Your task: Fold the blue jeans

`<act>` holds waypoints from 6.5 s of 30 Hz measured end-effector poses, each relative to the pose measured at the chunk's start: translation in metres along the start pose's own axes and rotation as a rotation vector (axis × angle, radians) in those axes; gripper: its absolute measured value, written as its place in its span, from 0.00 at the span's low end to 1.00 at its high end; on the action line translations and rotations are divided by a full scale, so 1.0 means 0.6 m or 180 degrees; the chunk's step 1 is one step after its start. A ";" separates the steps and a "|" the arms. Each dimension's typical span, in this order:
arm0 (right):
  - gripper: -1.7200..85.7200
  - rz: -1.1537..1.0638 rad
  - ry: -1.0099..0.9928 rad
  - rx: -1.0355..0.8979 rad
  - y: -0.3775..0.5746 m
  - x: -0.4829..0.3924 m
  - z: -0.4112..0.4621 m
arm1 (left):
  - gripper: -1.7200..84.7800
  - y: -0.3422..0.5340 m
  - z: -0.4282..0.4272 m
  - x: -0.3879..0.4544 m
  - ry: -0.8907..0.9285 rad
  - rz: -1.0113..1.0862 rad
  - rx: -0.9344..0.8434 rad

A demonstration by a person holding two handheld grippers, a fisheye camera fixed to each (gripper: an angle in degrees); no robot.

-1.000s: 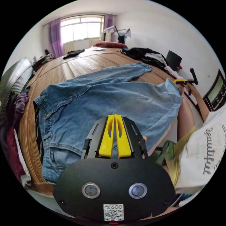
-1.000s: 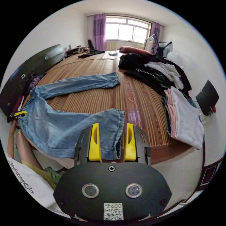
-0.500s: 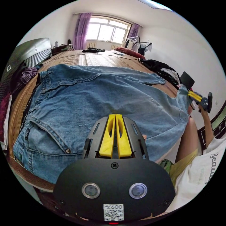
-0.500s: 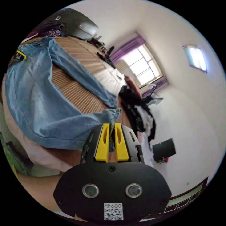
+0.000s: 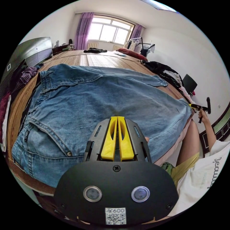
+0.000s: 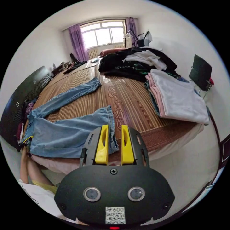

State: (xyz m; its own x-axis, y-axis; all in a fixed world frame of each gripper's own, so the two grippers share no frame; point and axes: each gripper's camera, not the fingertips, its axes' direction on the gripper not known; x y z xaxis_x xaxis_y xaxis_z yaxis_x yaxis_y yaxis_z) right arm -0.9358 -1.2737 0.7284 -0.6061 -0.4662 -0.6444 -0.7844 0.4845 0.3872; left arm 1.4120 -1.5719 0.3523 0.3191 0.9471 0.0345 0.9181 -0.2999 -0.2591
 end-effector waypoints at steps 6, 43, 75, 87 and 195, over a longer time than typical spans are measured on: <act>0.01 -0.1479 -0.0094 0.0072 0.002 -0.200 -0.009 | 0.03 -0.048 0.047 0.075 -0.0875 0.0367 -0.0725; 0.01 -0.1457 0.0833 0.0194 0.214 -0.130 0.036 | 0.02 0.009 0.098 0.137 -0.1033 0.1358 0.0231; 0.01 -0.0390 0.0306 0.0716 0.197 -0.061 -0.072 | 0.02 0.233 0.047 -0.059 -0.0954 0.0656 0.0471; 0.01 -0.1432 -0.1730 -0.0592 0.189 -0.384 0.070 | 0.02 0.237 0.048 -0.062 -0.1102 0.0732 0.0498; 0.01 -0.0093 -0.0405 0.0673 0.203 0.052 0.006 | 0.03 0.262 -0.202 0.121 -0.1482 -0.0560 0.0932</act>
State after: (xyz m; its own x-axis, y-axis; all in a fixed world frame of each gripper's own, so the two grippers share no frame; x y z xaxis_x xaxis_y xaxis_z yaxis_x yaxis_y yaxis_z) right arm -1.0497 -1.2265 0.7533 -0.5517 -0.3917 -0.7363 -0.7482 0.6226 0.2294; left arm 1.6082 -1.5641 0.4313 -0.0305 0.9502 -0.3100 0.8236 -0.1519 -0.5465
